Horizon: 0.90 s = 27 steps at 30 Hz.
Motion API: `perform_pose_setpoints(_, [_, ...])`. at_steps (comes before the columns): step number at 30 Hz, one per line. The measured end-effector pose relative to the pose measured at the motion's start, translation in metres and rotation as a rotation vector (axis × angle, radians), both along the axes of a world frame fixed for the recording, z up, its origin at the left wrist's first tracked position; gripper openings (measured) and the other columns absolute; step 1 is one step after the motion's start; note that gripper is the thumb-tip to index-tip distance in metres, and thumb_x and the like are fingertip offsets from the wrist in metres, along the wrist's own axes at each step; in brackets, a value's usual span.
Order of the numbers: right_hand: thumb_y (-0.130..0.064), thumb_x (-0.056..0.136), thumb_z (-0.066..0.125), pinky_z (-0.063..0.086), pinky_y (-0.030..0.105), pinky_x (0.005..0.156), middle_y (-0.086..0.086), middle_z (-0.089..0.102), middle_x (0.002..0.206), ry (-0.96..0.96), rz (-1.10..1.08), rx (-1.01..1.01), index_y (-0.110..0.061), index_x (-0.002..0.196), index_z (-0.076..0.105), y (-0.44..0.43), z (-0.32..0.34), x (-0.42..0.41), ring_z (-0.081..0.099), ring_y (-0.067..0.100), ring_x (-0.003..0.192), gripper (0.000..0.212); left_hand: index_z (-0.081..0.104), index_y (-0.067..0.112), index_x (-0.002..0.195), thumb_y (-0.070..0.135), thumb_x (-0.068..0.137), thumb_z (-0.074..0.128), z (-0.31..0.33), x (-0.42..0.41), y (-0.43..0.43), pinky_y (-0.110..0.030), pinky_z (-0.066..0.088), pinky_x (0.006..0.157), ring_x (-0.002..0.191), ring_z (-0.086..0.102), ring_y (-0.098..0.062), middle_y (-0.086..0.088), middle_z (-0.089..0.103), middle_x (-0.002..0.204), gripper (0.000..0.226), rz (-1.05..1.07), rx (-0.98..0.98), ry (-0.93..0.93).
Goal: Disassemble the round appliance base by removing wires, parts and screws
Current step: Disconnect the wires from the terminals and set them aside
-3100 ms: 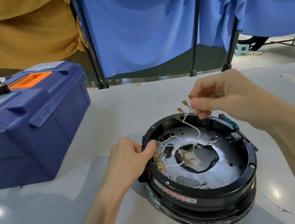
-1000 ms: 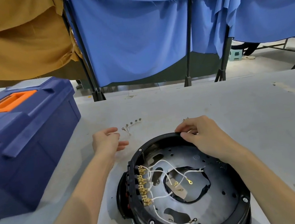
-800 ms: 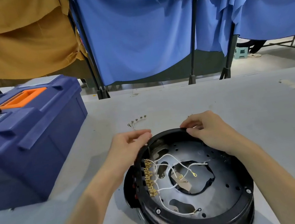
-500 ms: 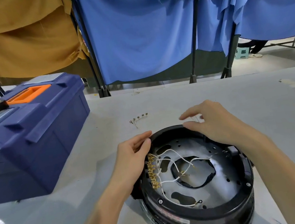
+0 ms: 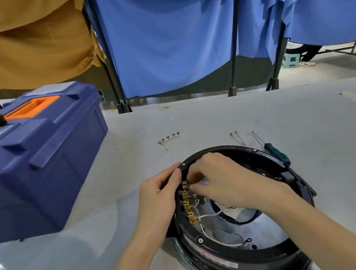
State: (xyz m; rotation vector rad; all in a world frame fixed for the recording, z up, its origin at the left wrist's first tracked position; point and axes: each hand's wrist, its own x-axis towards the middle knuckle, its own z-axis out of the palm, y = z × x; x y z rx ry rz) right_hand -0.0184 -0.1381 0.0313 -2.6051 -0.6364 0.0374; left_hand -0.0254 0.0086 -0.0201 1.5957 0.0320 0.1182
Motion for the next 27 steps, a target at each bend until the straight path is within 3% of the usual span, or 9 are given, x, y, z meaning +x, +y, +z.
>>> perform_pose_setpoints(5, [-0.017,0.086,0.061,0.054,0.040,0.078,0.007,0.071,0.082,0.051,0.000,0.019,-0.010,0.083,0.071,0.002,0.001,0.004,0.065,0.023,0.080,0.013,0.076,0.030,0.101,0.018,0.095,0.060,0.000,-0.001,0.000,-0.039,0.051,0.099,0.104,0.068,-0.006,0.011,0.074,0.104,0.021,-0.014,-0.001,-0.020])
perform_pose_setpoints(9, [-0.017,0.085,0.065,0.055,0.034,0.078,0.004,0.072,0.085,0.091,0.010,0.055,-0.014,0.090,0.073,0.001,0.005,0.008,0.066,0.018,0.081,0.010,0.076,0.030,0.101,0.018,0.095,0.059,0.000,-0.001,0.001,-0.038,0.051,0.098,0.103,0.068,-0.007,0.011,0.075,0.104,0.021,-0.025,0.002,-0.019])
perform_pose_setpoints(15, [-0.015,0.082,0.068,0.053,0.025,0.067,-0.003,0.072,0.072,0.119,-0.057,0.235,-0.014,0.077,0.077,-0.008,0.002,0.005,0.067,0.013,0.071,0.010,0.074,0.029,0.106,0.021,0.094,0.061,-0.002,0.000,0.001,-0.039,0.052,0.097,0.103,0.068,-0.008,0.011,0.074,0.105,0.019,-0.014,0.001,-0.002])
perform_pose_setpoints(23, [-0.015,0.073,0.075,0.056,0.051,0.072,0.015,0.072,0.074,0.195,-0.163,0.387,-0.012,0.070,0.074,-0.013,0.001,0.006,0.068,0.038,0.078,0.005,0.074,0.027,0.106,0.021,0.094,0.061,-0.001,0.000,0.001,-0.041,0.051,0.098,0.101,0.069,-0.009,0.010,0.075,0.104,0.019,-0.005,-0.005,0.001])
perform_pose_setpoints(27, [-0.015,0.073,0.075,0.054,0.056,0.073,0.019,0.071,0.077,0.209,-0.159,0.401,-0.011,0.071,0.073,-0.014,0.001,0.005,0.066,0.043,0.079,0.005,0.074,0.027,0.107,0.022,0.094,0.062,-0.001,0.001,0.001,-0.041,0.050,0.099,0.103,0.068,-0.009,0.011,0.074,0.105,0.019,-0.004,0.001,-0.002])
